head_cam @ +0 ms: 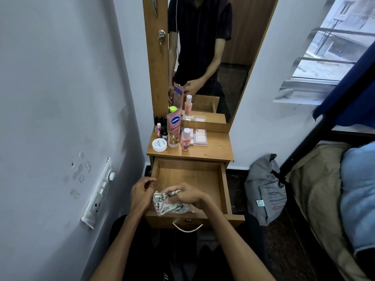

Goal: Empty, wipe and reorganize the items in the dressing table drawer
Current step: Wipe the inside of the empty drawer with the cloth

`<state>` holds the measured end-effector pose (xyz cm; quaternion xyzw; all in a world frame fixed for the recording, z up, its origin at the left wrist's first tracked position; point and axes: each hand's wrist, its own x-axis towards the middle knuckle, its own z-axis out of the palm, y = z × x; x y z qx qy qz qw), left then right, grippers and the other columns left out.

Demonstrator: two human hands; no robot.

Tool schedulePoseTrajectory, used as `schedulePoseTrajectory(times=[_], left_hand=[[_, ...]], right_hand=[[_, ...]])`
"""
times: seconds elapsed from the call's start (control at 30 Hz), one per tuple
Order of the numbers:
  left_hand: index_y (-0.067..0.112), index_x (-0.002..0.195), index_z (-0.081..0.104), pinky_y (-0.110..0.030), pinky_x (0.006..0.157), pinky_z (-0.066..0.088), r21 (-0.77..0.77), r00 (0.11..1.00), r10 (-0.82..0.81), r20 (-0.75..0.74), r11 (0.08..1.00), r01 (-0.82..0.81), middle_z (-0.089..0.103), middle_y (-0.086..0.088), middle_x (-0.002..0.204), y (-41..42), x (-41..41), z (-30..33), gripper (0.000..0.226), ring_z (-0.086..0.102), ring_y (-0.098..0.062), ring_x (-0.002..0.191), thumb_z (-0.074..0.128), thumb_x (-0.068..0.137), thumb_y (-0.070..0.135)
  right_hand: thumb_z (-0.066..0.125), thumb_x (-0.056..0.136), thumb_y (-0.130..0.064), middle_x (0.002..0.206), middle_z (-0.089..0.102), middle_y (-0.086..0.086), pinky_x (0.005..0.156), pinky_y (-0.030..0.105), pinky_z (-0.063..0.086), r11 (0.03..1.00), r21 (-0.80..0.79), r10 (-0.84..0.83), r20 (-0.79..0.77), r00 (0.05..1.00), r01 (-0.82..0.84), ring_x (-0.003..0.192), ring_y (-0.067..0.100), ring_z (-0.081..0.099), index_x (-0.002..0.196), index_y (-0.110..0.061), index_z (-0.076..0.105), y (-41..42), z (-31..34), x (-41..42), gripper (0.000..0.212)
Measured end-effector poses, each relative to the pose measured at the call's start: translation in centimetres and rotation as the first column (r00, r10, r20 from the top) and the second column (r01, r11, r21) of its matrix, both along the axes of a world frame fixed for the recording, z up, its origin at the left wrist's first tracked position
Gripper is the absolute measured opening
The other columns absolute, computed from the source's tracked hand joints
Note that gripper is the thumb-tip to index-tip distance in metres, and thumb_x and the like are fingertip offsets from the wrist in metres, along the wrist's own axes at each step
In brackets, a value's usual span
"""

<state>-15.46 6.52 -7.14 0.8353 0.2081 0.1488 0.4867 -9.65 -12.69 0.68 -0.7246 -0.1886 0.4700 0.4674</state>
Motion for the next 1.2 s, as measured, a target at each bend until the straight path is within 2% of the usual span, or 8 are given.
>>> schedulePoseTrajectory(times=[0.1,0.2,0.33,0.5,0.67,0.87,1.03,1.2], left_hand=[[0.015,0.1,0.076,-0.036,0.089,0.053,-0.021,1.0,-0.001,0.009,1.0,0.001,0.071,0.0,0.108,0.1,-0.2,0.0,0.021,0.064,-0.015,0.1,0.061,0.091,0.003],[0.019,0.097,0.075,-0.031,0.086,0.051,-0.014,1.0,0.013,0.013,1.0,-0.013,0.072,0.004,0.106,-0.2,-0.2,0.0,0.02,0.064,-0.013,0.097,0.063,0.09,0.006],[0.019,0.096,0.075,-0.032,0.084,0.052,-0.012,1.0,0.007,0.02,1.0,-0.006,0.072,0.003,0.103,-0.3,-0.4,0.3,0.019,0.065,-0.013,0.092,0.063,0.089,0.005],[0.018,0.096,0.076,-0.028,0.083,0.049,0.01,1.0,-0.012,0.015,1.0,0.011,0.072,0.002,0.103,-0.4,-0.4,0.3,0.019,0.064,-0.014,0.094,0.064,0.088,0.005],[0.019,0.096,0.076,-0.023,0.08,0.046,0.037,1.0,-0.027,-0.009,0.999,0.027,0.072,0.002,0.103,-0.5,-0.5,0.4,0.018,0.064,-0.012,0.093,0.066,0.087,0.006],[0.023,0.099,0.075,-0.029,0.084,0.05,0.118,0.996,-0.052,-0.067,0.991,0.06,0.068,0.004,0.106,-0.3,-0.5,0.3,0.017,0.061,-0.012,0.094,0.066,0.089,0.013],[0.02,0.1,0.074,-0.039,0.09,0.051,0.291,0.987,-0.09,-0.132,0.949,0.125,0.055,0.01,0.1,-1.0,-0.5,1.1,0.016,0.057,-0.014,0.099,0.064,0.088,0.016],[0.02,0.1,0.074,-0.037,0.093,0.05,0.356,0.977,-0.118,-0.175,0.918,0.175,0.062,0.006,0.111,-1.0,-0.3,0.5,0.017,0.054,-0.012,0.107,0.064,0.086,0.02]], right_hand=[[0.068,0.095,-0.012,0.102,0.074,-0.001,0.075,0.018,0.053,0.999,0.05,-0.017,-0.062,0.998,0.02,0.086,0.009,0.069,0.114,-0.019,0.075,-1.2,0.6,-0.7,0.021],[0.072,0.091,-0.017,0.098,0.072,-0.002,0.081,0.024,0.052,0.995,-0.084,-0.044,0.074,0.996,0.05,0.086,0.011,0.066,0.115,-0.008,0.075,-1.3,0.4,-0.8,0.026],[0.065,0.097,-0.011,0.099,0.071,-0.001,0.072,0.014,0.052,0.992,0.038,0.12,-0.083,0.989,-0.118,0.08,0.004,0.067,0.113,-0.012,0.071,-2.2,2.0,-1.8,0.017],[0.075,0.09,-0.019,0.102,0.068,-0.007,0.077,0.016,0.047,0.914,-0.23,0.38,0.199,0.903,-0.335,0.086,0.001,0.06,0.115,-0.016,0.076,-2.4,1.0,-3.7,0.025],[0.08,0.083,-0.024,0.107,0.073,-0.001,0.086,0.033,0.054,0.952,-0.173,0.289,0.225,0.93,-0.254,0.096,0.013,0.067,0.108,-0.025,0.076,-3.4,0.4,-4.4,0.025],[0.077,0.086,-0.024,0.11,0.071,0.002,0.081,0.028,0.057,0.999,-0.025,-0.04,0.191,0.981,0.045,0.093,0.013,0.069,0.106,-0.017,0.071,-5.5,1.1,-2.4,0.023],[0.081,0.085,-0.021,0.102,0.077,0.005,0.072,0.026,0.059,0.908,0.143,-0.414,0.157,0.897,0.394,0.089,0.019,0.076,0.107,-0.012,0.068,-7.0,1.6,-0.5,0.028],[0.085,0.081,-0.018,0.095,0.08,0.003,0.065,0.029,0.059,0.813,0.214,-0.567,0.076,0.82,0.542,0.083,0.018,0.077,0.103,-0.013,0.067,-7.9,1.7,0.8,0.029]])
